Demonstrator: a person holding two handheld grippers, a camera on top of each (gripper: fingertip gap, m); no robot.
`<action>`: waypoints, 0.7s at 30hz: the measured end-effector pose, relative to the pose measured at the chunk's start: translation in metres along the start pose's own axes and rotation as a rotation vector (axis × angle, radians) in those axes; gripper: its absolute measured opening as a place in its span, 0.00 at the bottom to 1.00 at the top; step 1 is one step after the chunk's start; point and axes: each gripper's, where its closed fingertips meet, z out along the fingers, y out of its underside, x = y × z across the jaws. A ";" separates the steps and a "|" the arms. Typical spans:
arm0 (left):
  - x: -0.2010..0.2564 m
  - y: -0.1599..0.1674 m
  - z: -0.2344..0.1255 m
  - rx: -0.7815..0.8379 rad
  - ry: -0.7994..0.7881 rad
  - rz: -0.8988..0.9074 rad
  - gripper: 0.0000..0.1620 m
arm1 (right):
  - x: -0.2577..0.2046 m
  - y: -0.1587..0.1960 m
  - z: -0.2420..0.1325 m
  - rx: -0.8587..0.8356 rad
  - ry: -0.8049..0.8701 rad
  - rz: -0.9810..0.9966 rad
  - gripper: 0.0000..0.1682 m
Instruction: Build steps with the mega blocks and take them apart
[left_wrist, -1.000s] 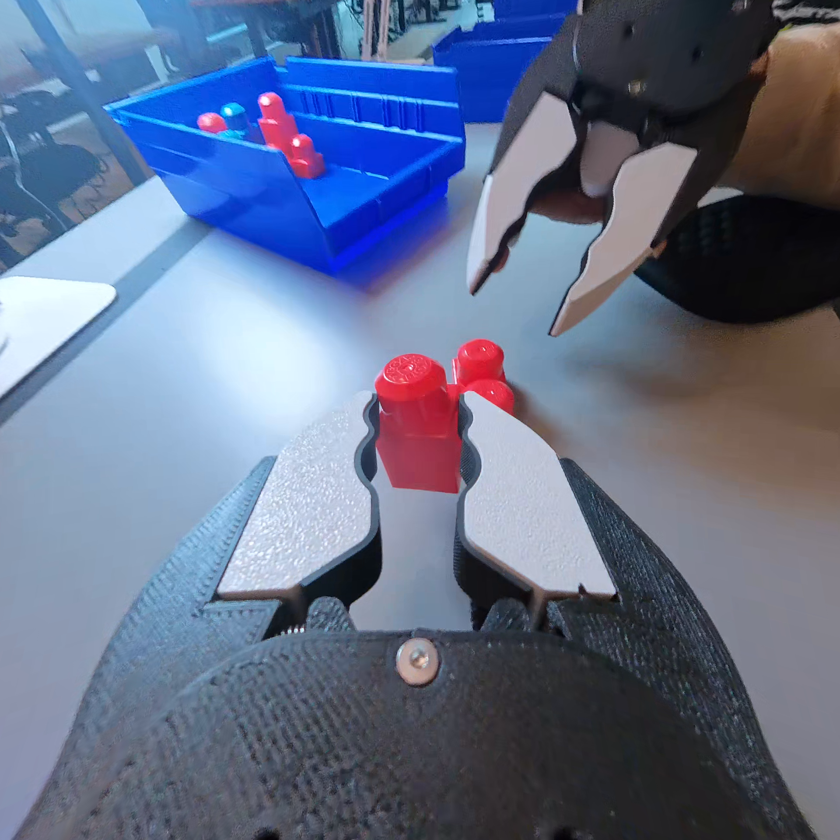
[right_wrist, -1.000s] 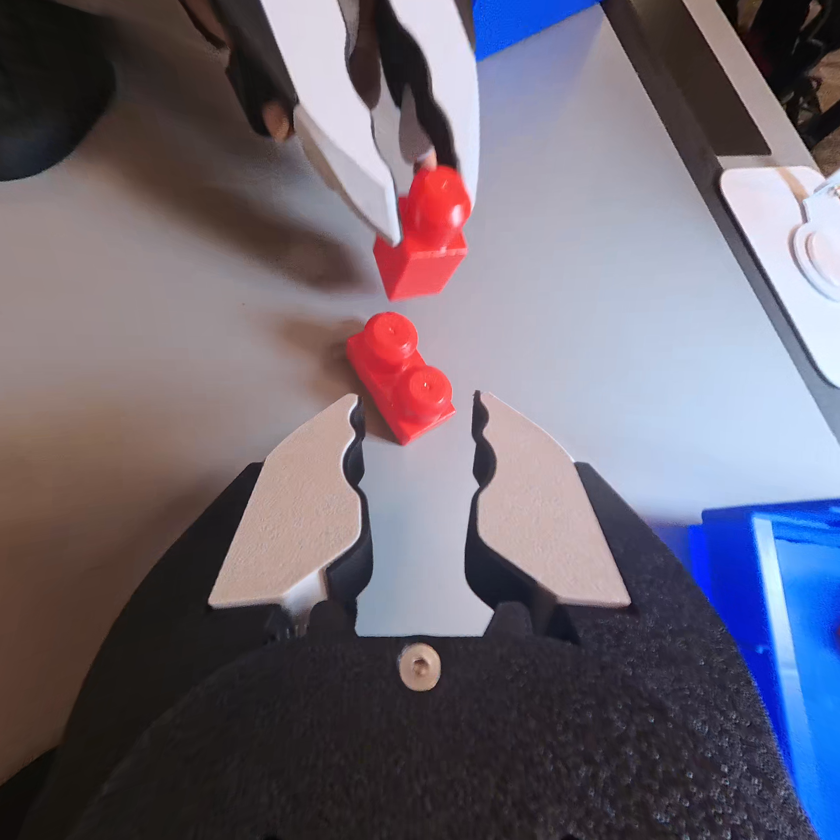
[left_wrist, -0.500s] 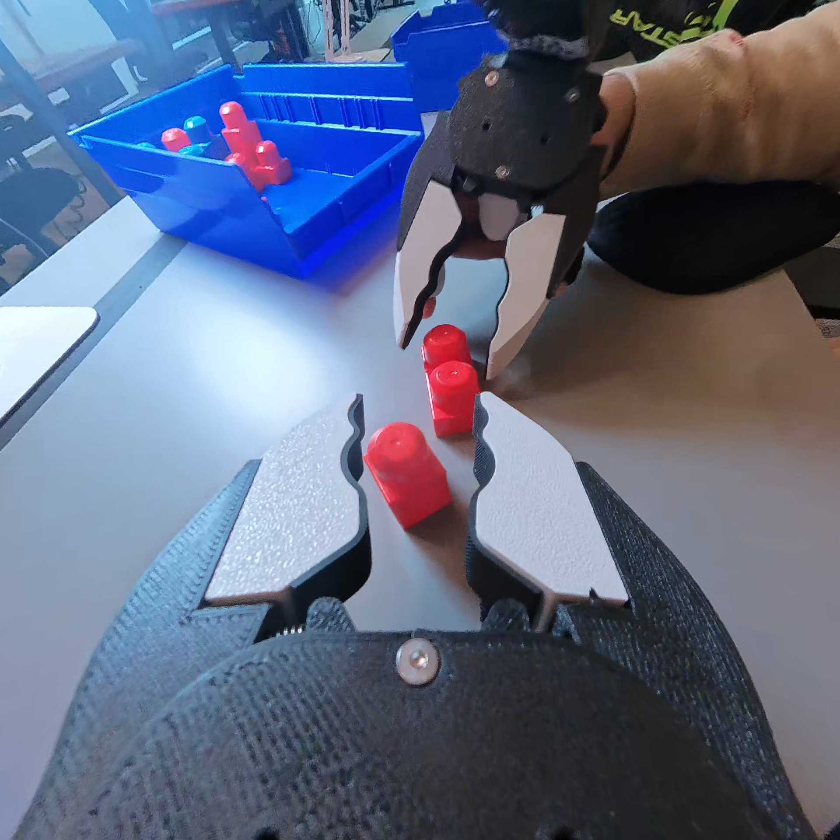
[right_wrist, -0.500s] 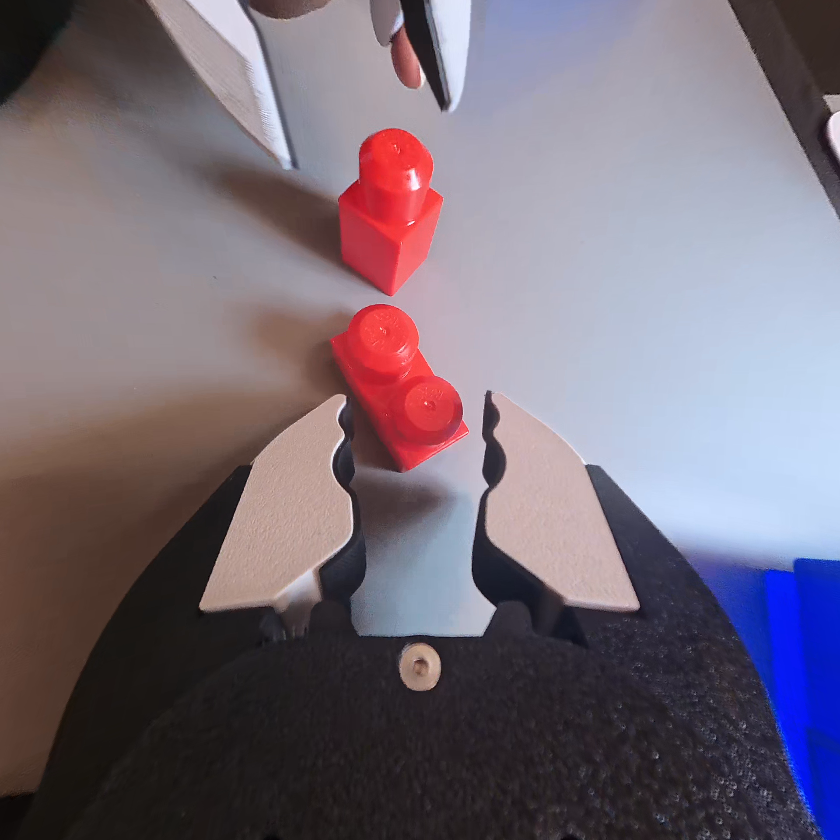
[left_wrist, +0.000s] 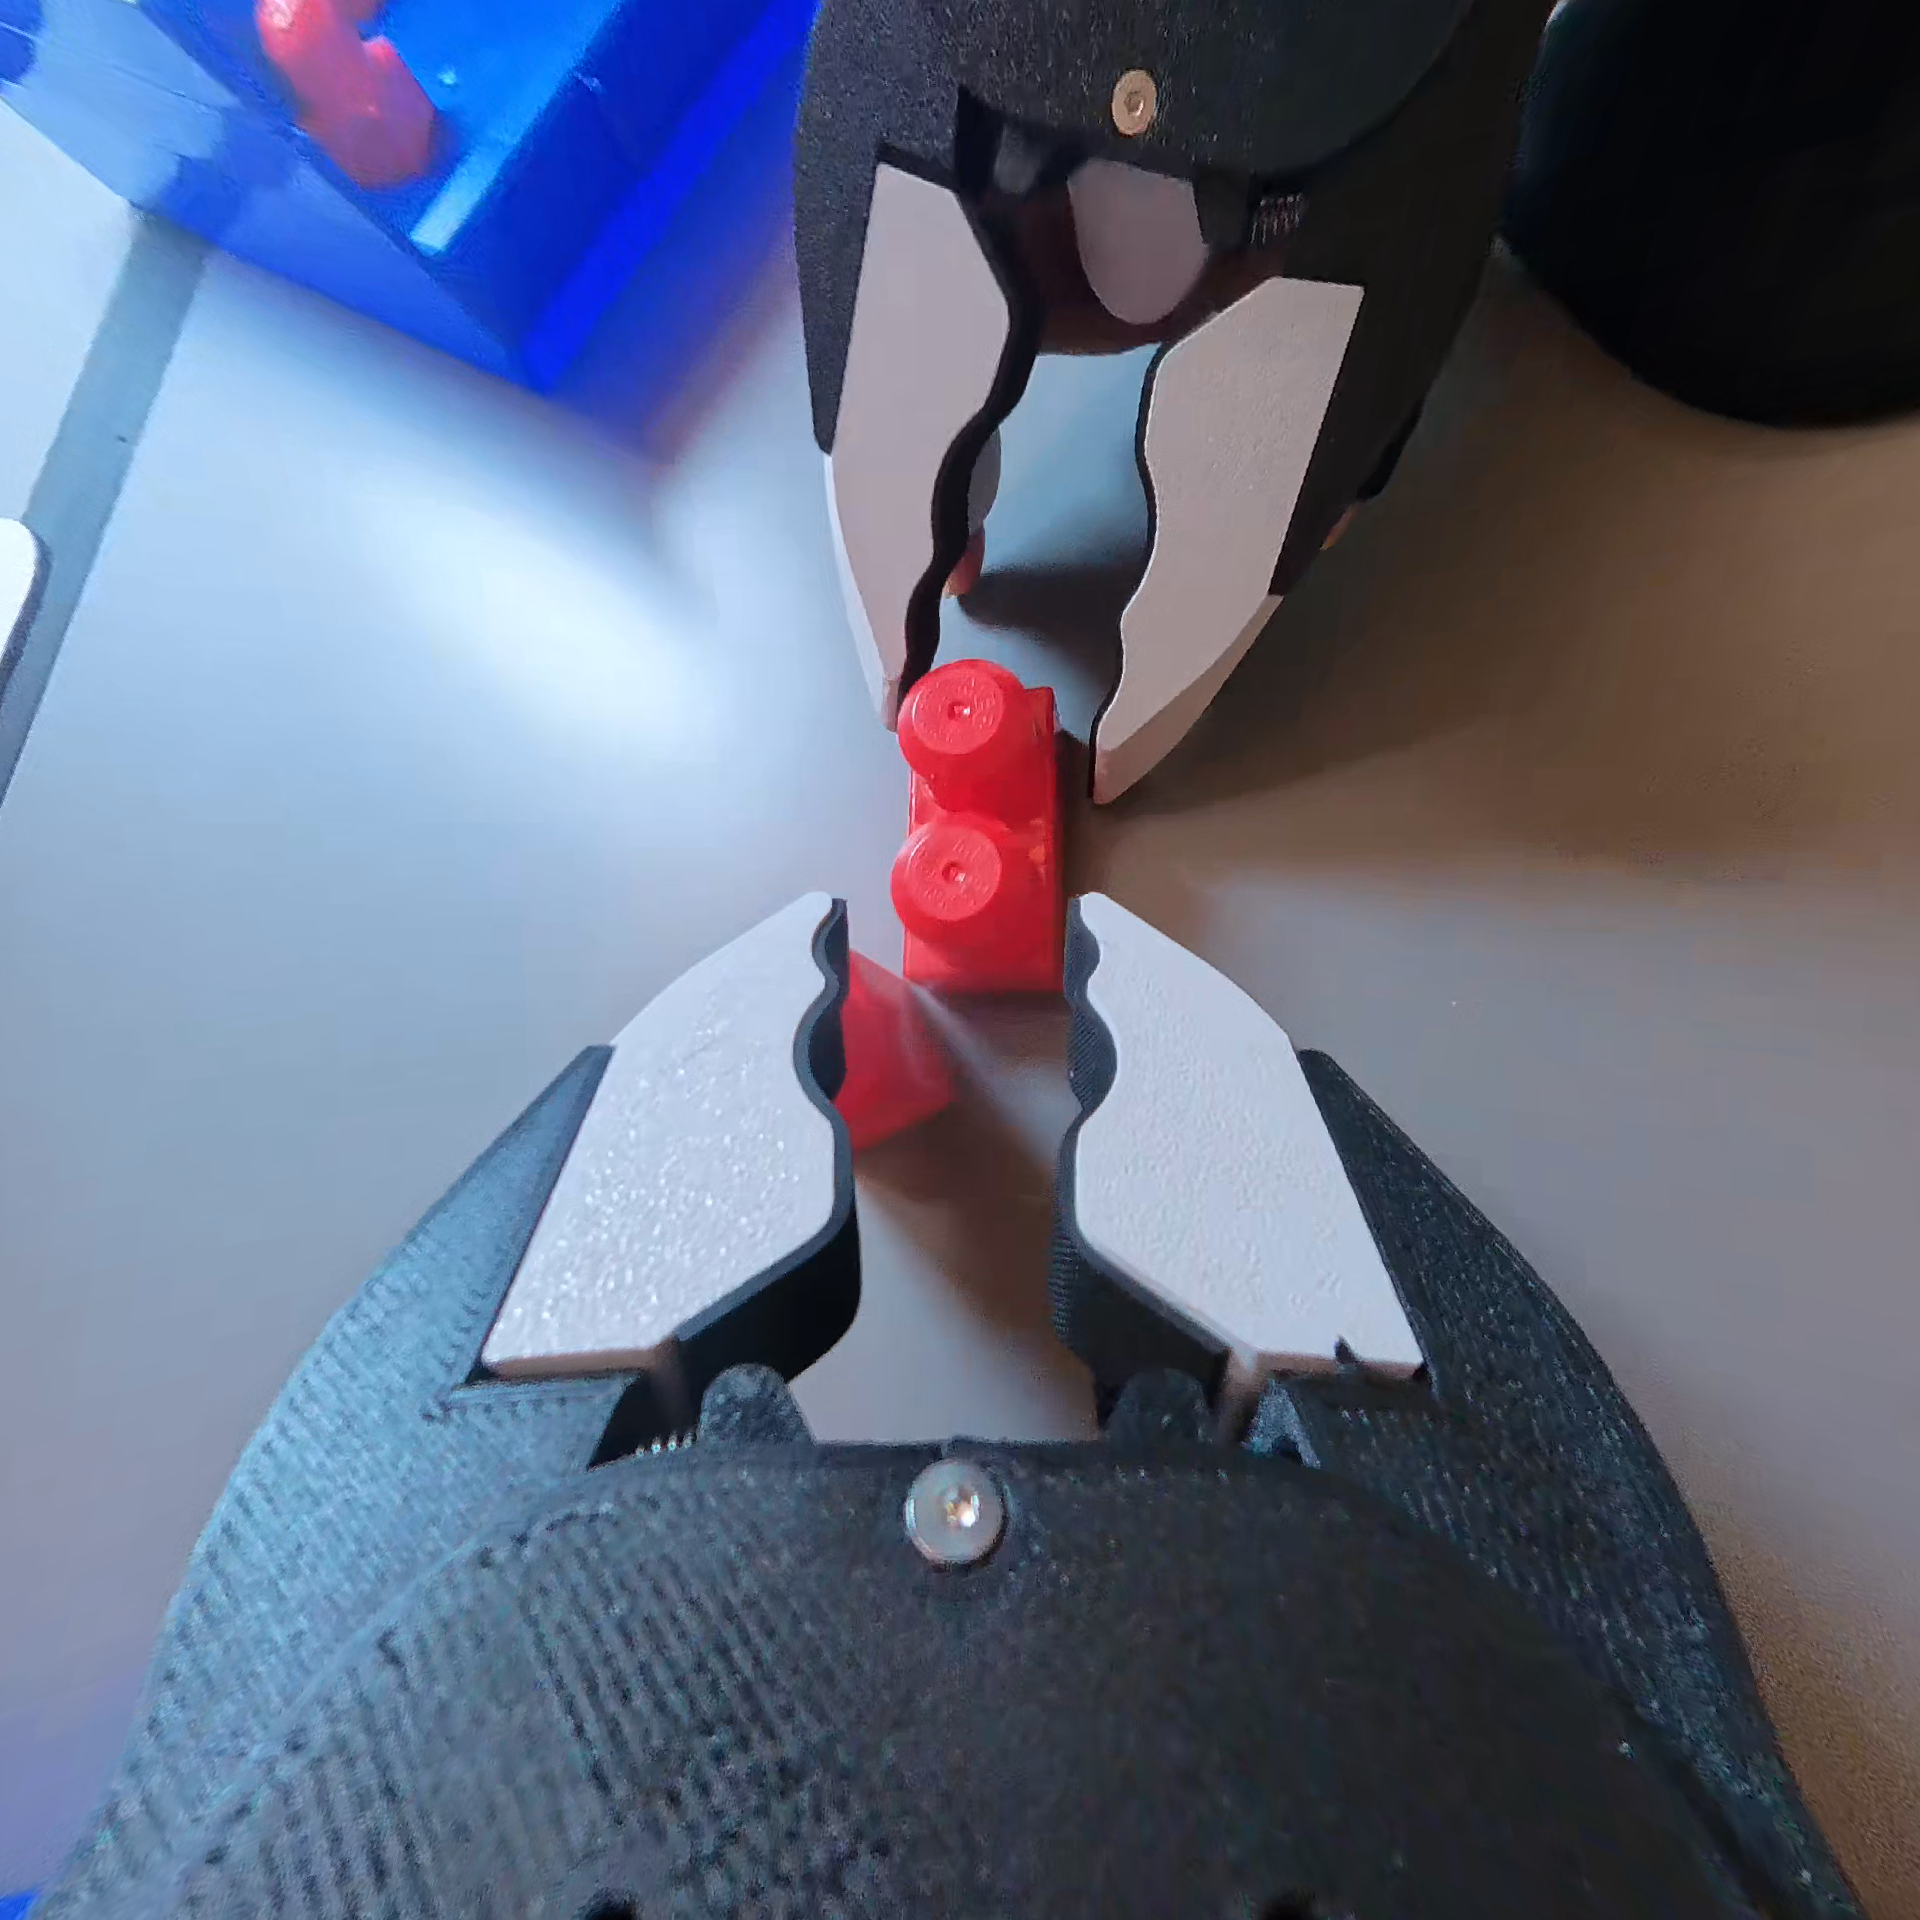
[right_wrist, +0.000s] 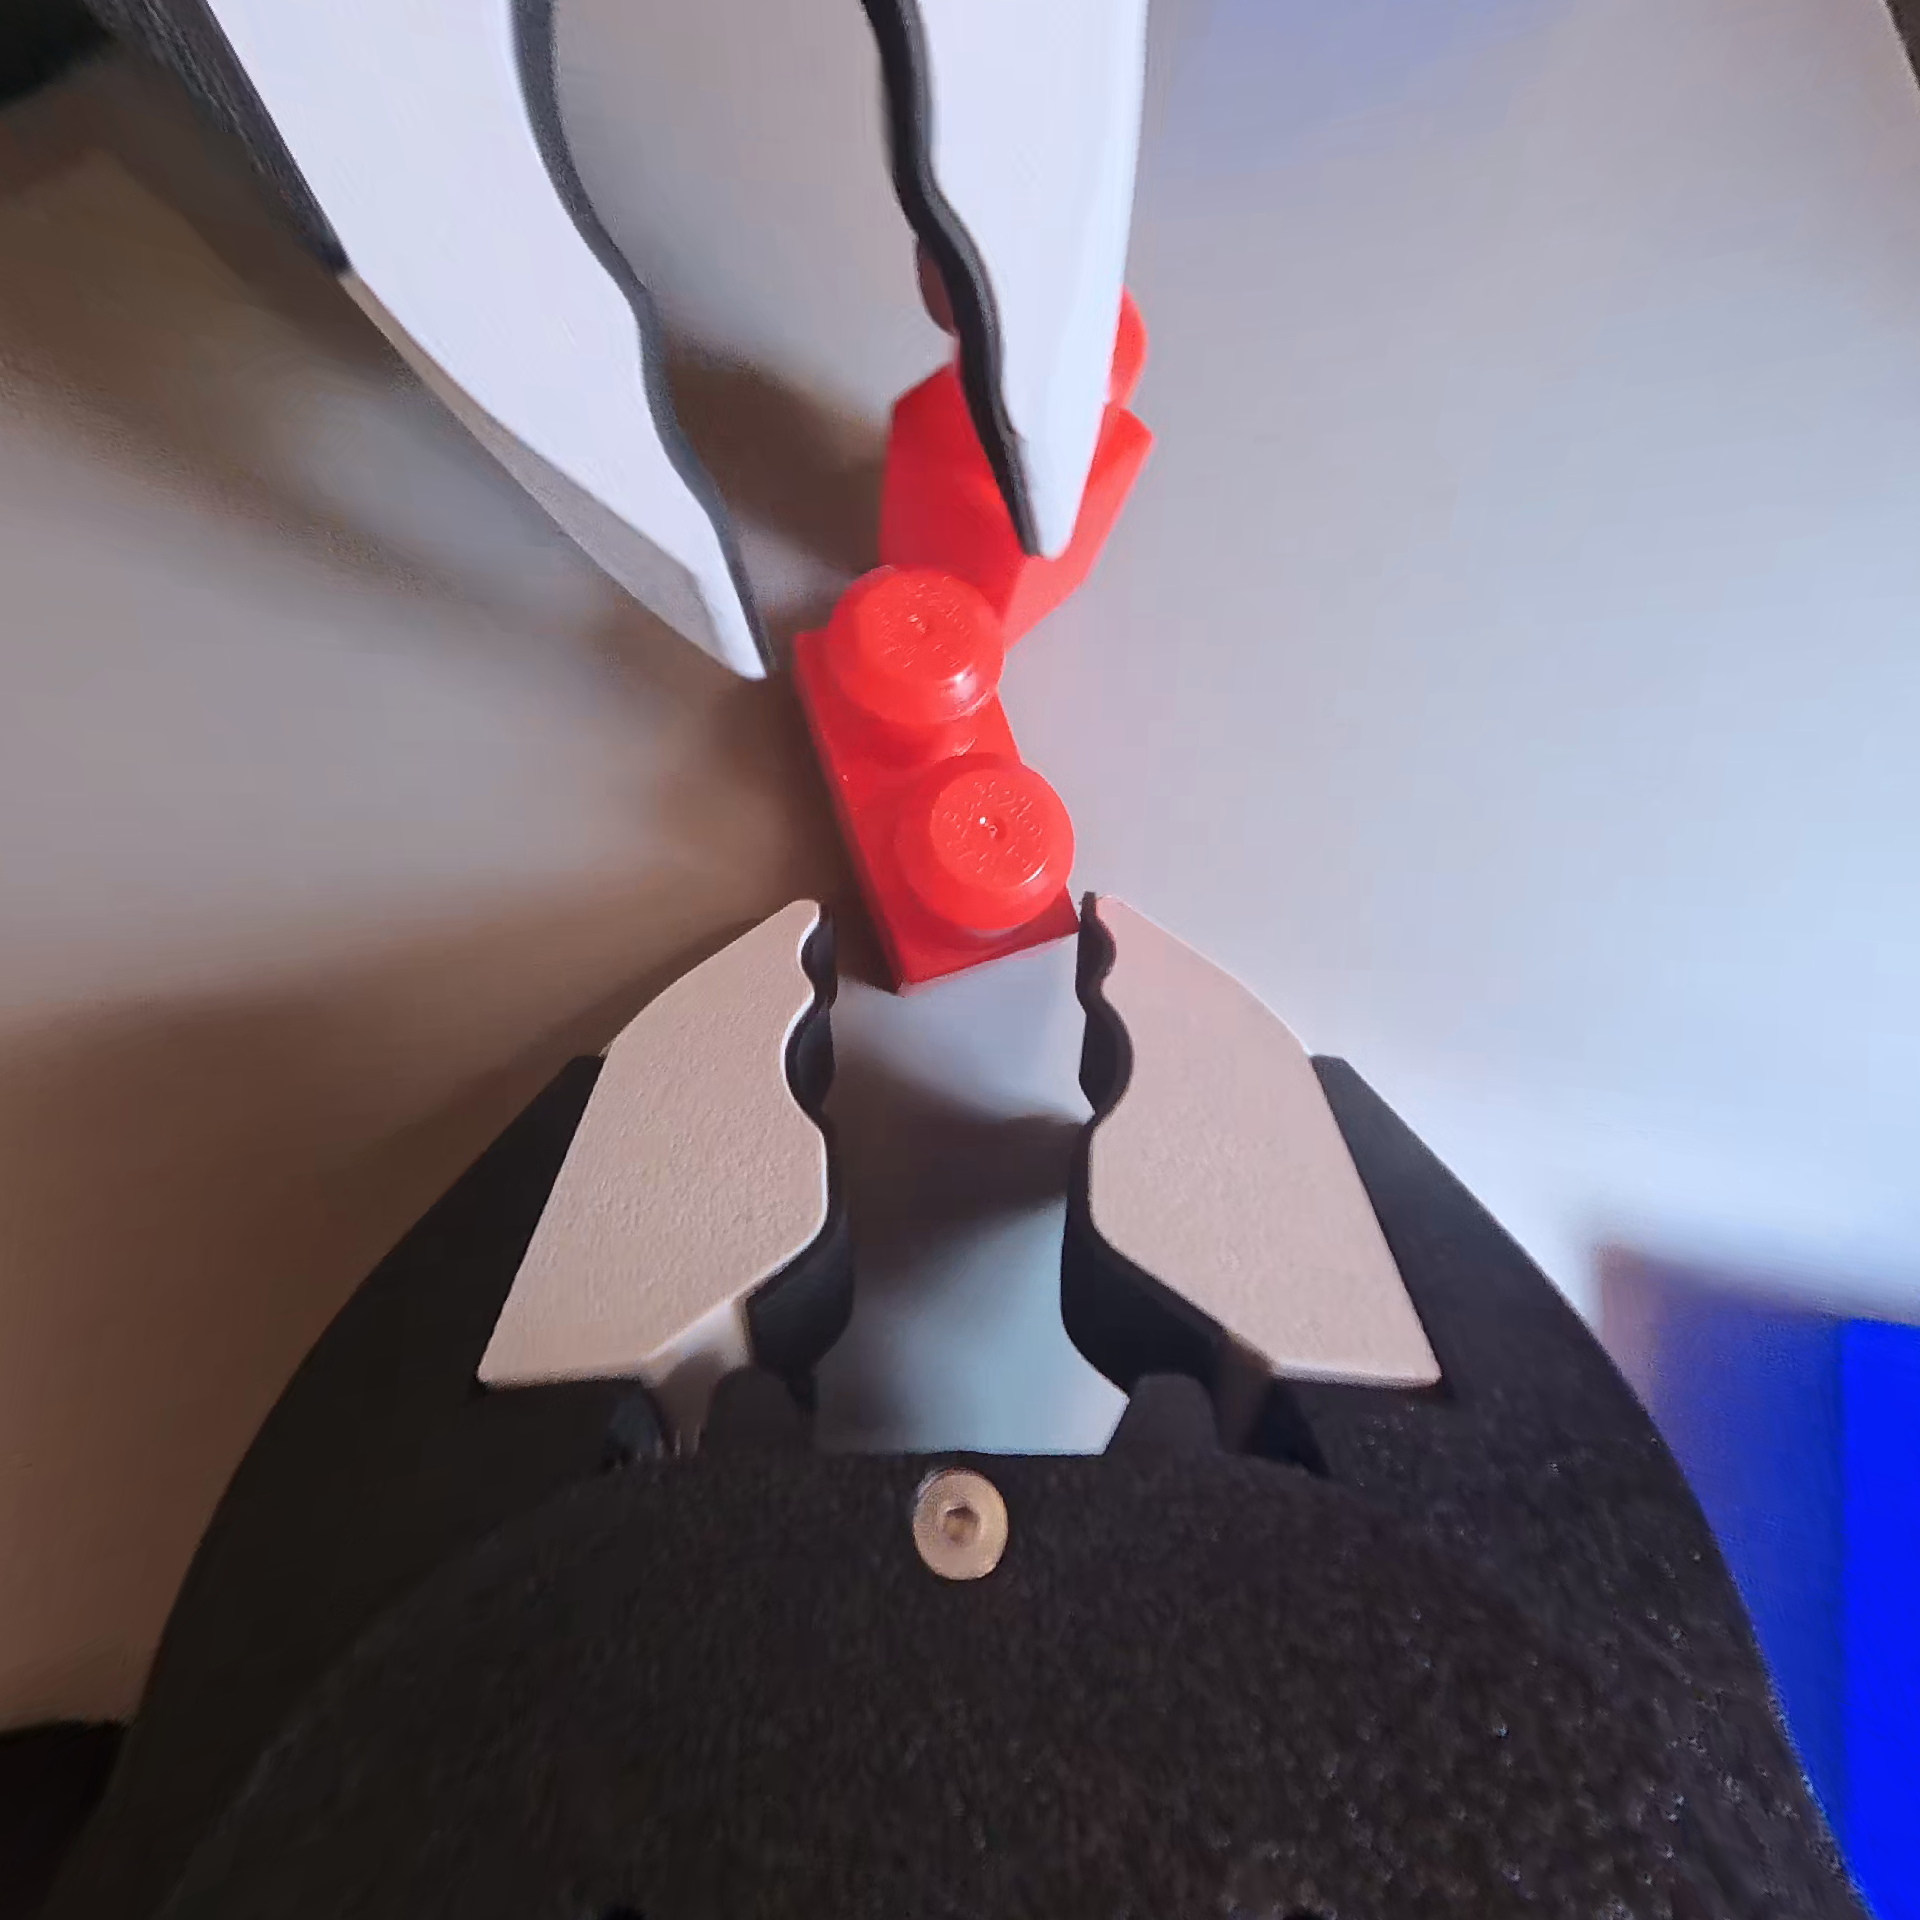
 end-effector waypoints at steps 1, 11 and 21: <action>0.002 0.000 0.002 -0.026 0.004 0.005 0.25 | -0.004 -0.001 0.000 0.002 -0.010 -0.010 0.27; 0.025 0.016 0.016 -0.098 0.134 0.061 0.22 | -0.024 -0.007 -0.006 0.074 -0.090 -0.028 0.27; 0.006 -0.072 -0.065 0.745 0.348 -0.280 0.22 | -0.019 -0.099 -0.075 0.732 -0.155 0.198 0.30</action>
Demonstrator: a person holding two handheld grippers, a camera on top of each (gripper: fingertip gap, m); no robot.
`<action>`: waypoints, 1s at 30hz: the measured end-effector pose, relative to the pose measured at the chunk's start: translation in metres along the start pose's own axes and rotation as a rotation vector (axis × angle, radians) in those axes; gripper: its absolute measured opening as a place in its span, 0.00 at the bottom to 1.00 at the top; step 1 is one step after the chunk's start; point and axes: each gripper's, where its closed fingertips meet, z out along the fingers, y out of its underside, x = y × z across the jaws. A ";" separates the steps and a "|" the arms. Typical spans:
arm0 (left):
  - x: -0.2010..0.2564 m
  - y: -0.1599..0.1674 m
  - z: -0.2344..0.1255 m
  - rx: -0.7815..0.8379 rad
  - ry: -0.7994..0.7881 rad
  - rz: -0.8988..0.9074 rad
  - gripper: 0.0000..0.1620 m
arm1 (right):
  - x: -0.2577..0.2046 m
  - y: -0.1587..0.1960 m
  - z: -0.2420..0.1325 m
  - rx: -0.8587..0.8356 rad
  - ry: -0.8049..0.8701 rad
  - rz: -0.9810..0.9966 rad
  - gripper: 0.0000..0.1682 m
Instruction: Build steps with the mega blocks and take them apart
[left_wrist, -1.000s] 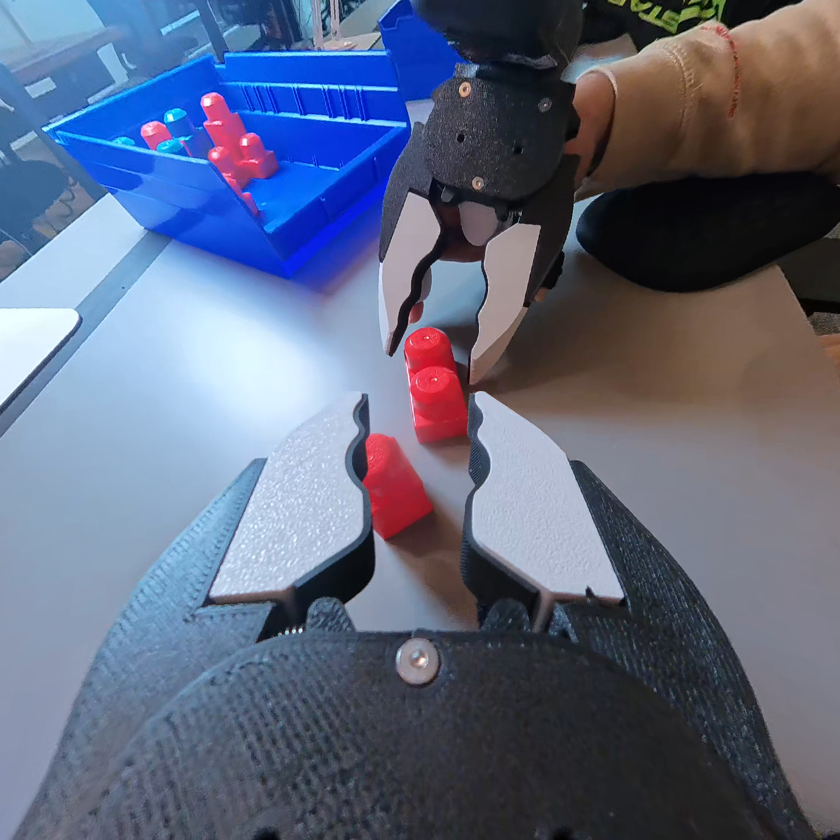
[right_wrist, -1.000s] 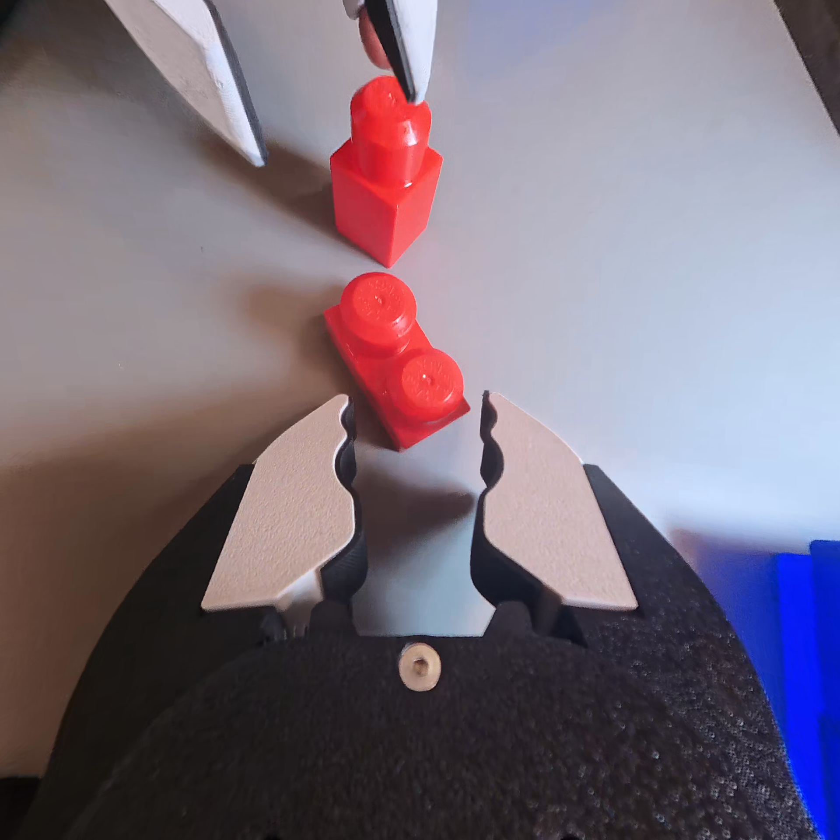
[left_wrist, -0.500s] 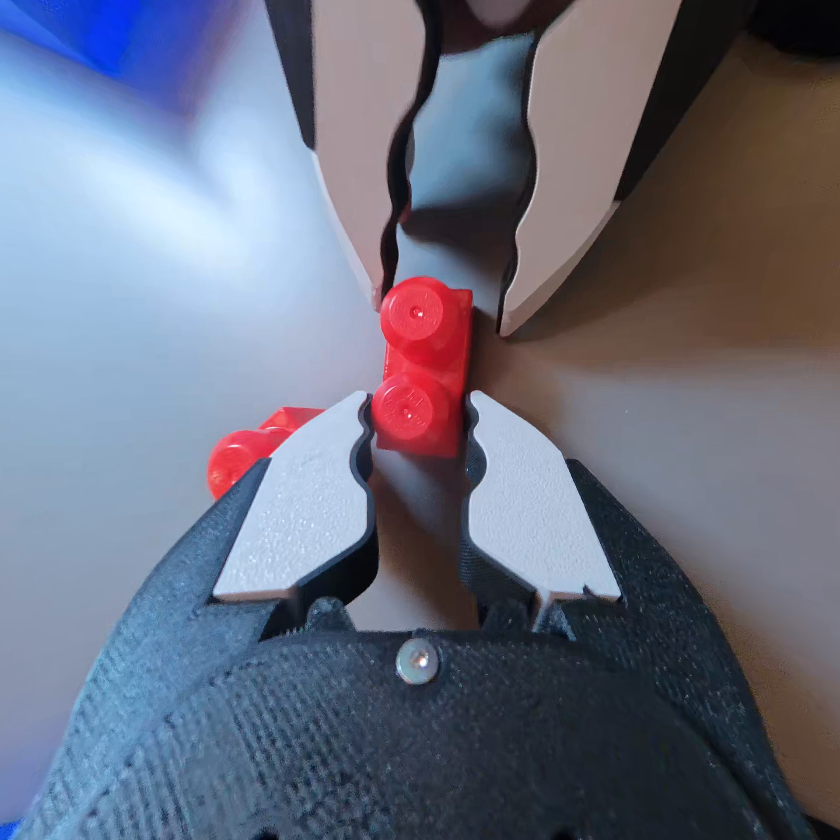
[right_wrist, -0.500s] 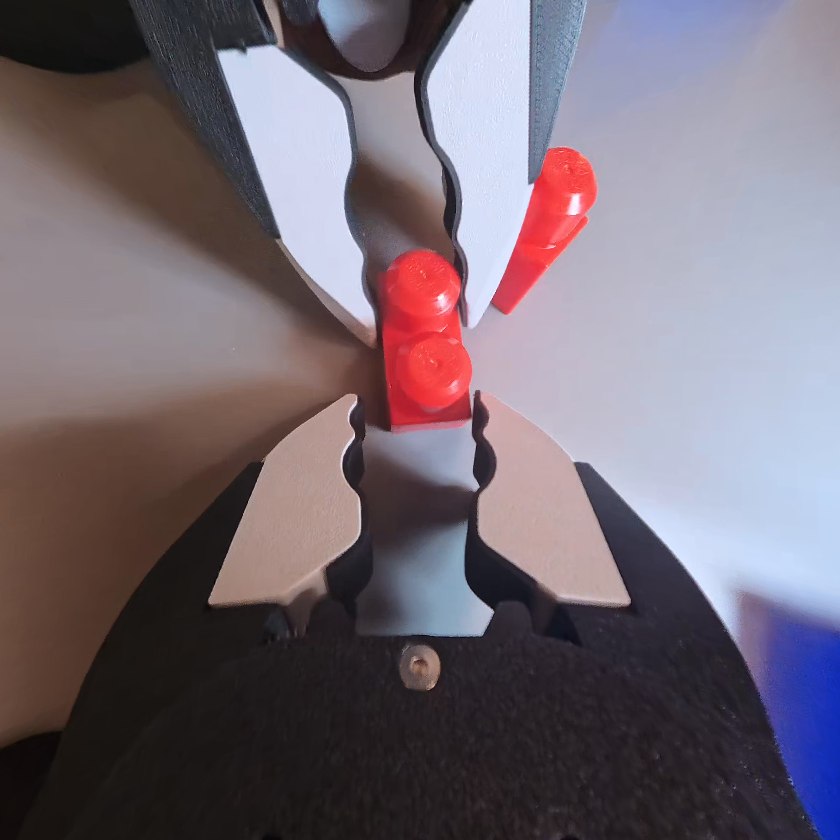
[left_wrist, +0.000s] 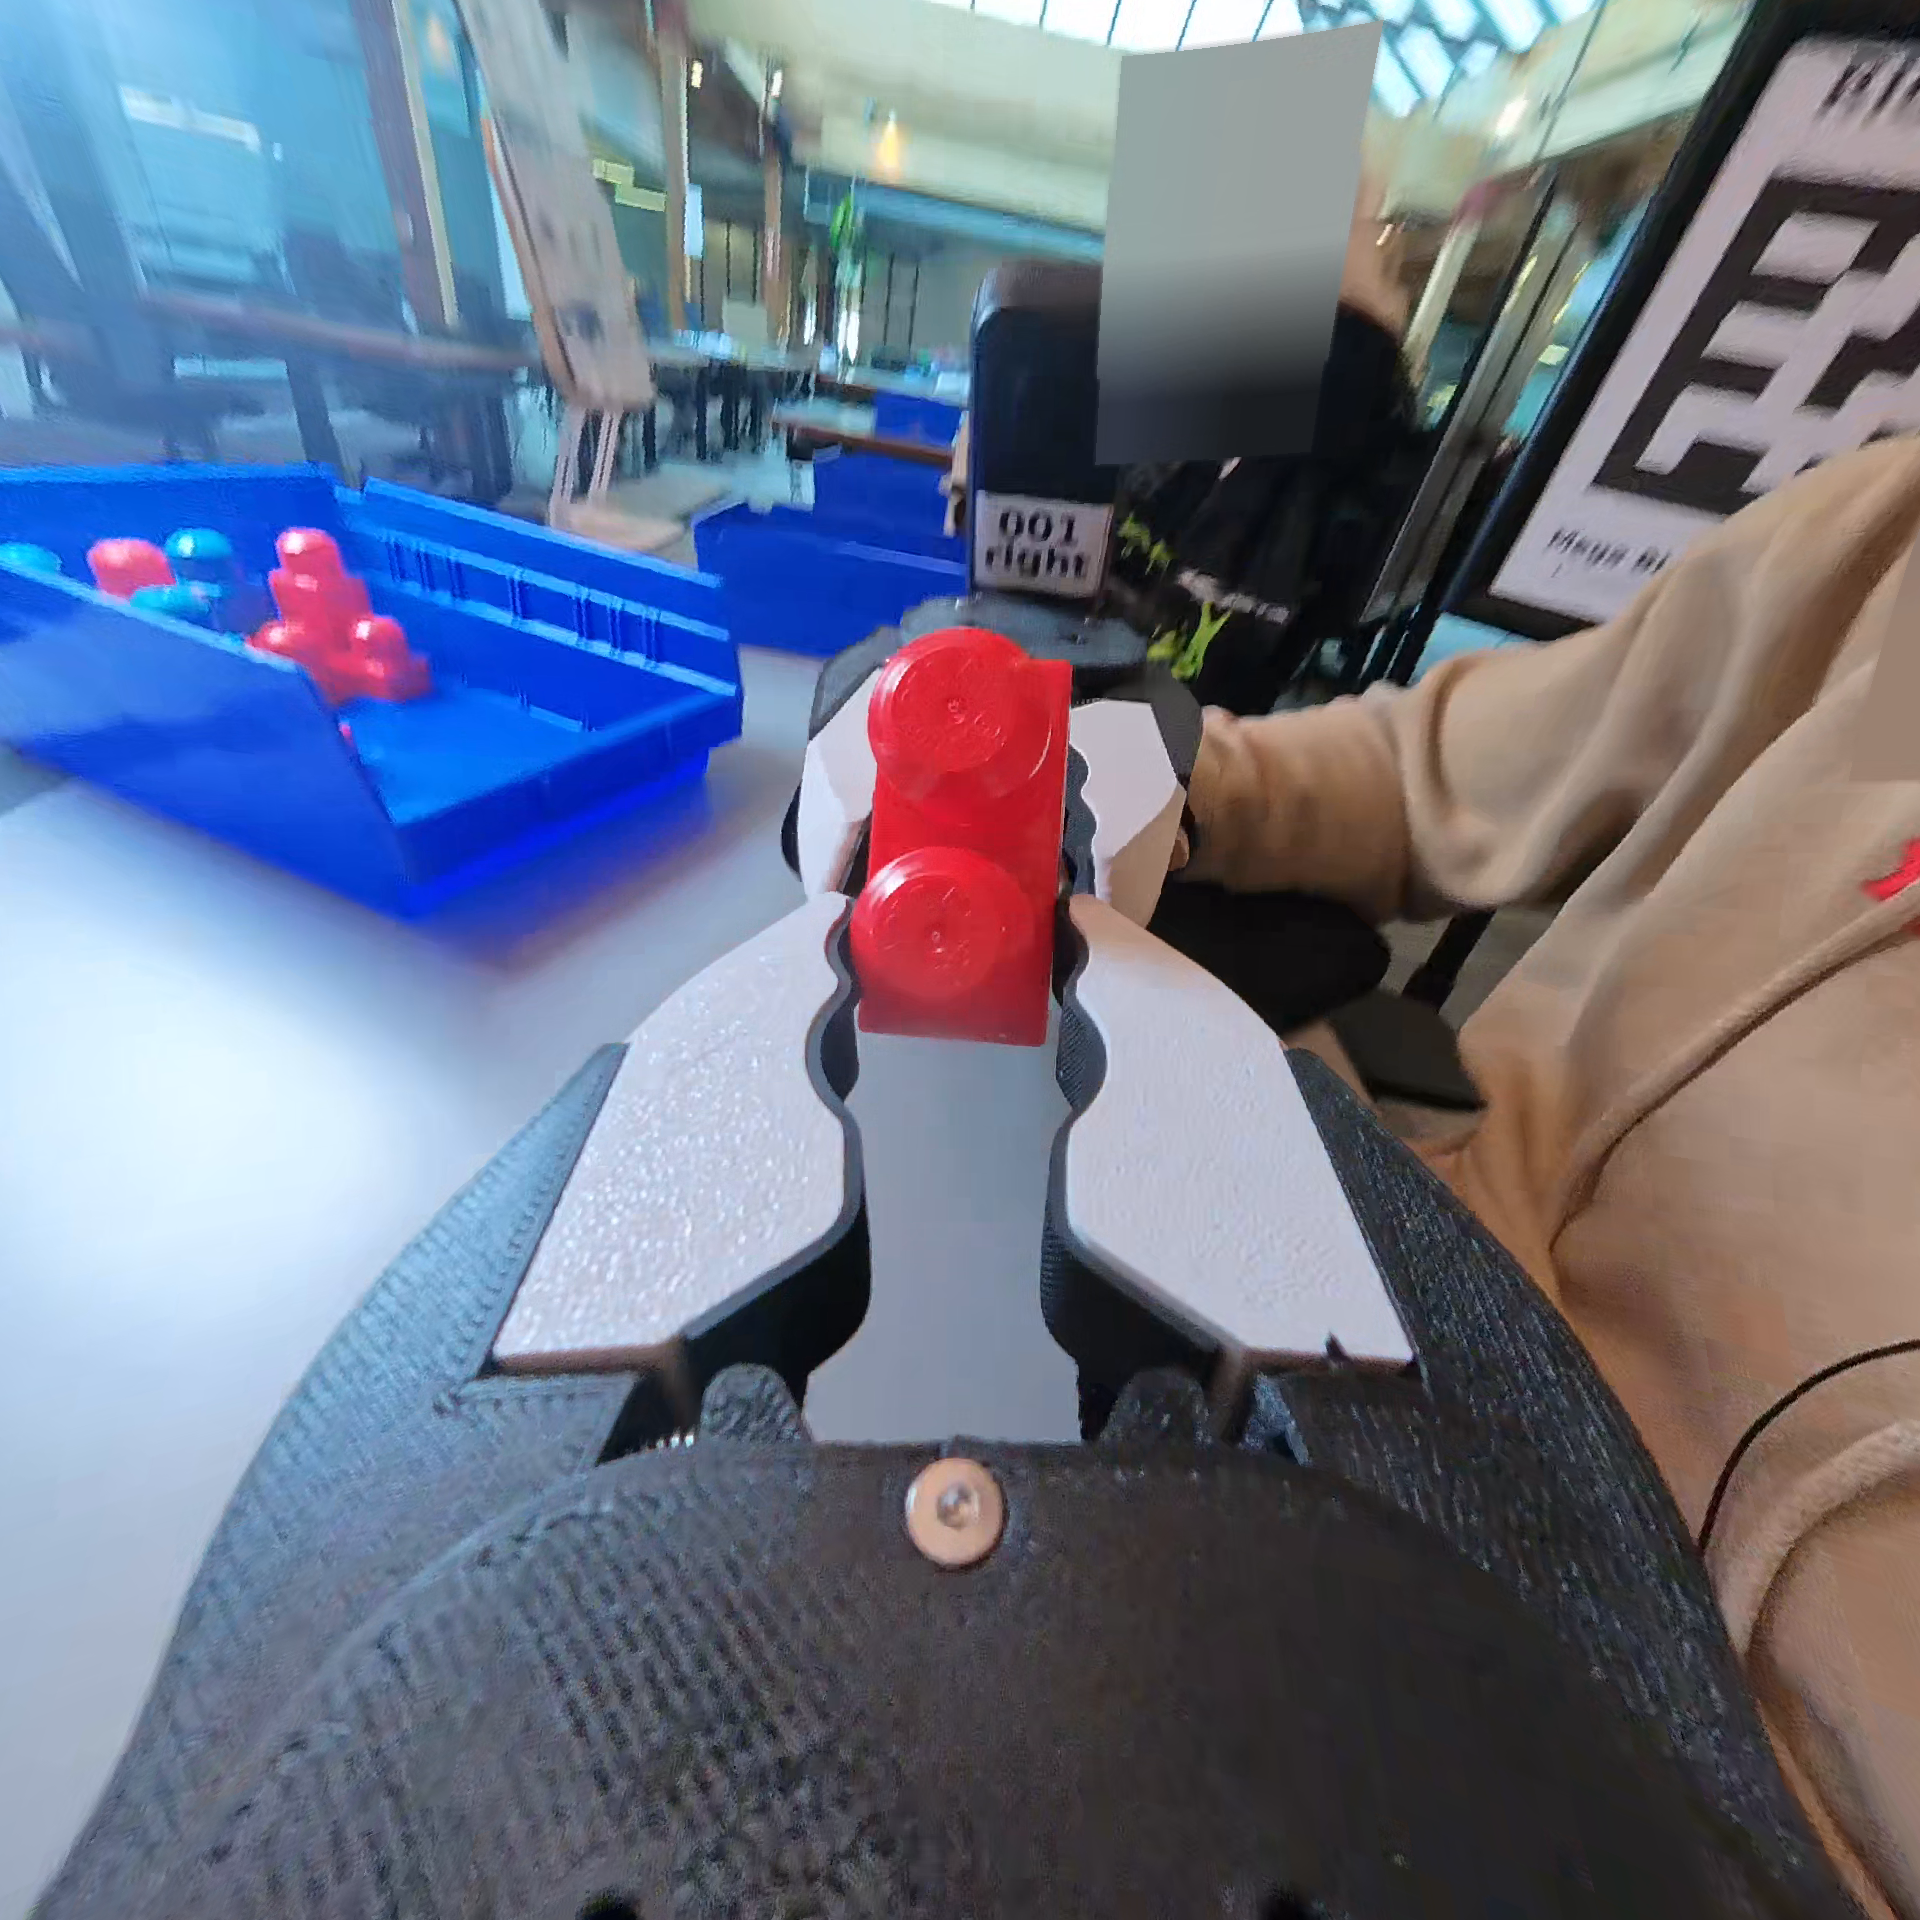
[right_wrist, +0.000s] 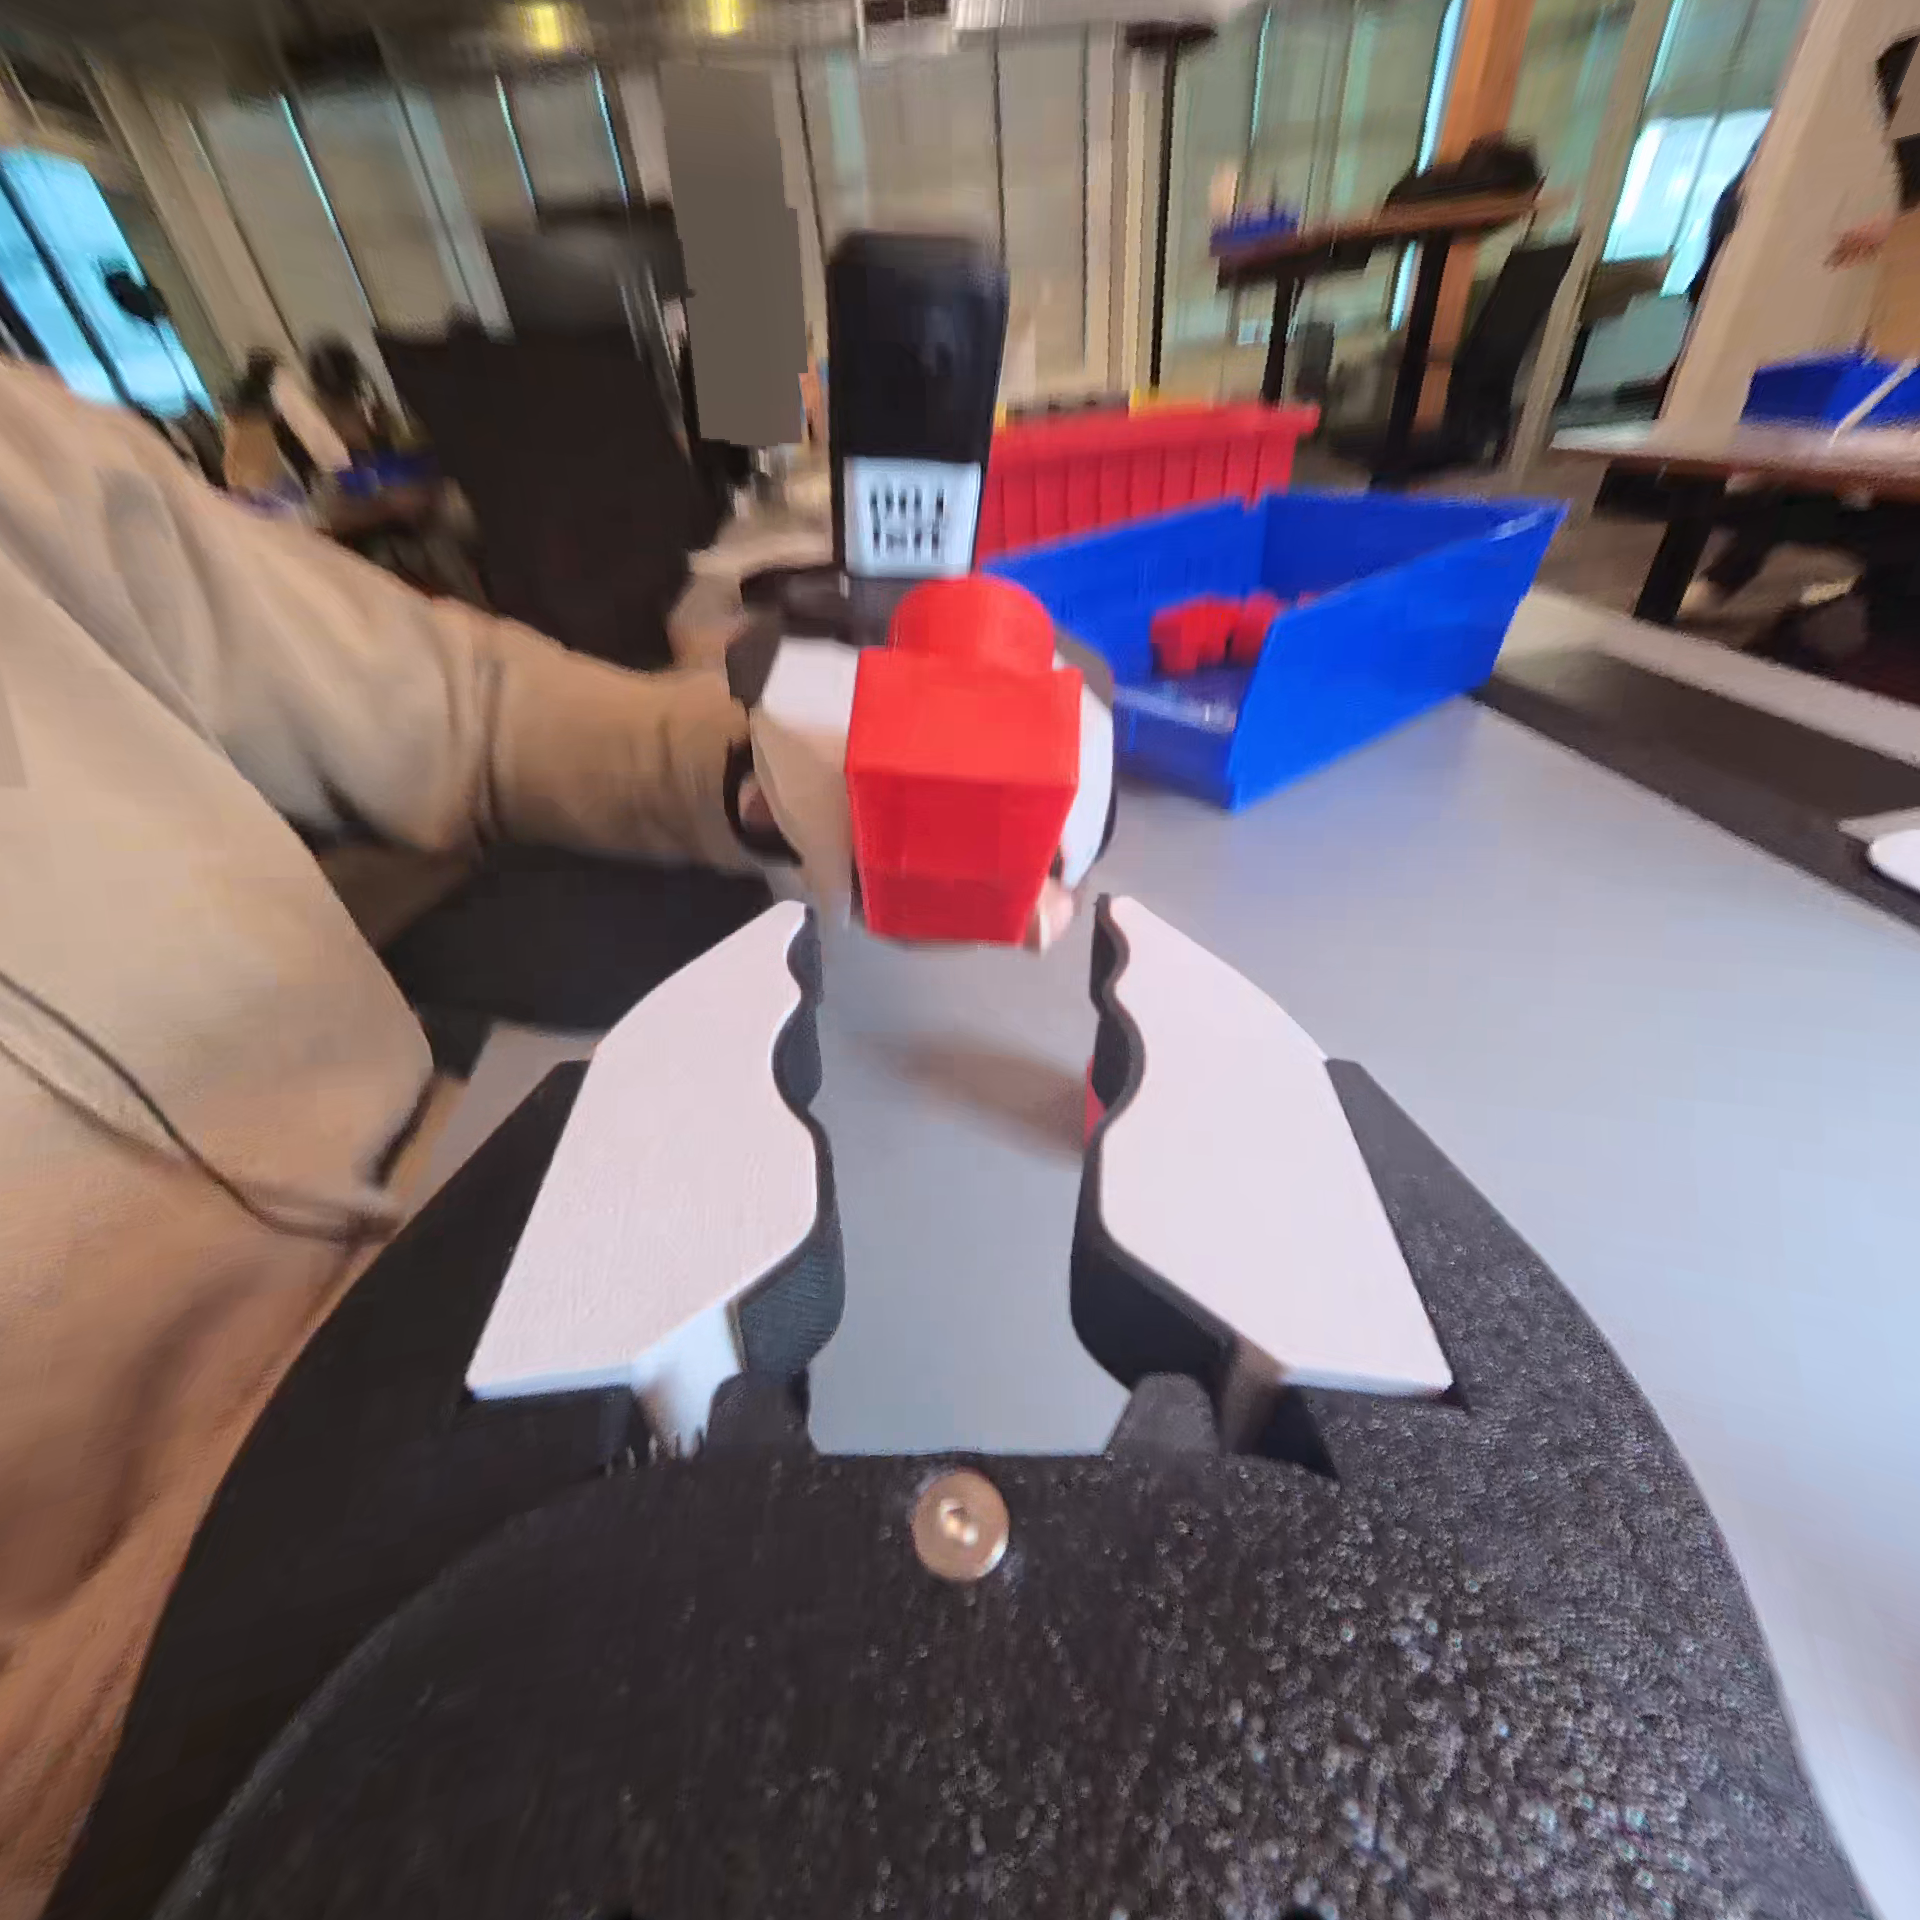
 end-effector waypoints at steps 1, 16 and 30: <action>0.003 -0.004 0.001 0.034 0.015 -0.005 0.22 | -0.002 -0.010 0.000 0.060 0.004 0.016 0.30; -0.002 -0.015 -0.005 0.057 -0.040 0.023 0.31 | 0.000 -0.040 -0.010 0.200 0.071 0.024 0.21; -0.078 0.105 -0.031 -0.755 -0.509 0.060 0.31 | 0.057 -0.004 -0.032 -0.018 0.312 0.011 0.21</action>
